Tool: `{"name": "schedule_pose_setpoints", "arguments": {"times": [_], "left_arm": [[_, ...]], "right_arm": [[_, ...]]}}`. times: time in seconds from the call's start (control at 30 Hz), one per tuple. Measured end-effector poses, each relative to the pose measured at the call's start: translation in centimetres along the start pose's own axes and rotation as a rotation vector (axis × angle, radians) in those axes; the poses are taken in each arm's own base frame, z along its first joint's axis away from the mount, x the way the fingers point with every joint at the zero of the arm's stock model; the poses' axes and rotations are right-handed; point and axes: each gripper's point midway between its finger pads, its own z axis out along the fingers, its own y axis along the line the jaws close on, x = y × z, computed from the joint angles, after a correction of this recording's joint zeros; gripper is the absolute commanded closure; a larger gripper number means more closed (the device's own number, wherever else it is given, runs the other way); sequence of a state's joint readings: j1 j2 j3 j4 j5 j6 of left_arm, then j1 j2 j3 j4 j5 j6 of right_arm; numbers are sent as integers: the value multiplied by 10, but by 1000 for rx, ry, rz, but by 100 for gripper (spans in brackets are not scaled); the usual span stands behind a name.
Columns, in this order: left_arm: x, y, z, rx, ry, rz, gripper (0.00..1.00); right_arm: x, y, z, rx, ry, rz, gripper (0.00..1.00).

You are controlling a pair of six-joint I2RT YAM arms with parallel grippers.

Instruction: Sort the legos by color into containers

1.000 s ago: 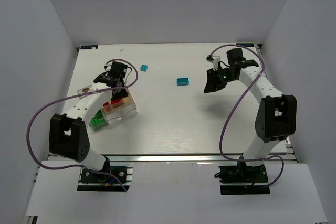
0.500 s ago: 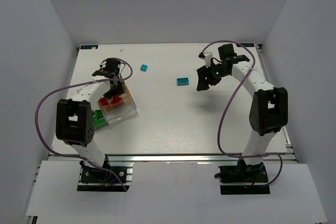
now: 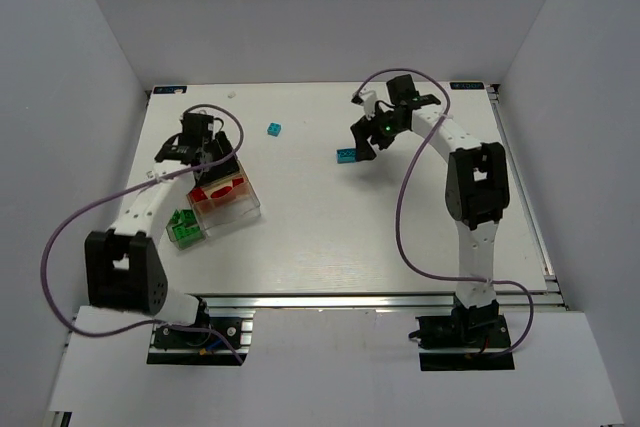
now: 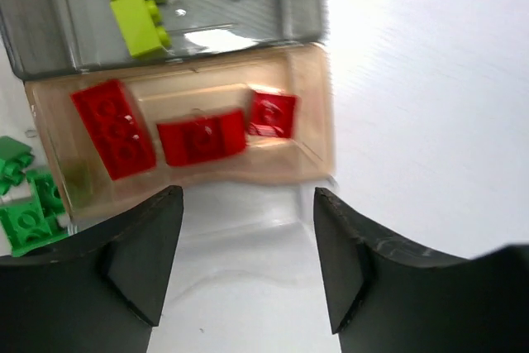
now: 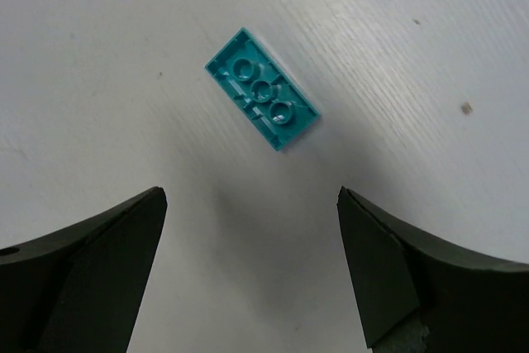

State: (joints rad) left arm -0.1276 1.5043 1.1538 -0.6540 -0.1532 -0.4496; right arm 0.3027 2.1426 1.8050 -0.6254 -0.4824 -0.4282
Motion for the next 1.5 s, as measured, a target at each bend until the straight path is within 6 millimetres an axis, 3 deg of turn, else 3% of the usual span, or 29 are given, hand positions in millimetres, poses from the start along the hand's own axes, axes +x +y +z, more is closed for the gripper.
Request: {"name": "schedule_pose_setpoints", "arguments": {"times": [0.27,0.4,0.47,0.57,0.6,0.7,0.83,0.93,1.07,1.13,1.37,1.5], "left_arm": [[-15,-24,-111,328,-269,-65,12],[-11,-25,-147,415,-346,-95,10],[-7,-23,-155,428,-356,-111,10],[-1,-20,-161,431,-351,-132,10],[1,-19,-162,431,-349,-137,10],[6,-15,-165,424,-342,-149,9],[11,-11,-168,413,-336,-158,9],[13,-9,-170,409,-336,-159,9],[13,-8,-174,416,-349,-159,9],[11,-8,-178,424,-364,-160,9],[3,-7,-205,479,-467,-178,9],[0,-2,-219,491,-522,-199,9]], "right_arm": [[-1,-5,38,-122,20,-472,11],[-7,-15,53,-126,29,-646,12],[-6,-17,61,-135,35,-702,16],[3,-13,72,-176,57,-779,39],[7,-9,76,-197,66,-798,55],[9,3,79,-240,69,-852,77],[11,17,82,-287,67,-874,92],[14,34,82,-346,51,-870,95],[13,68,80,-435,7,-855,95],[10,97,73,-477,-10,-846,95],[-66,228,59,-563,-195,-945,96],[-94,282,65,-595,-269,-943,94]]}}
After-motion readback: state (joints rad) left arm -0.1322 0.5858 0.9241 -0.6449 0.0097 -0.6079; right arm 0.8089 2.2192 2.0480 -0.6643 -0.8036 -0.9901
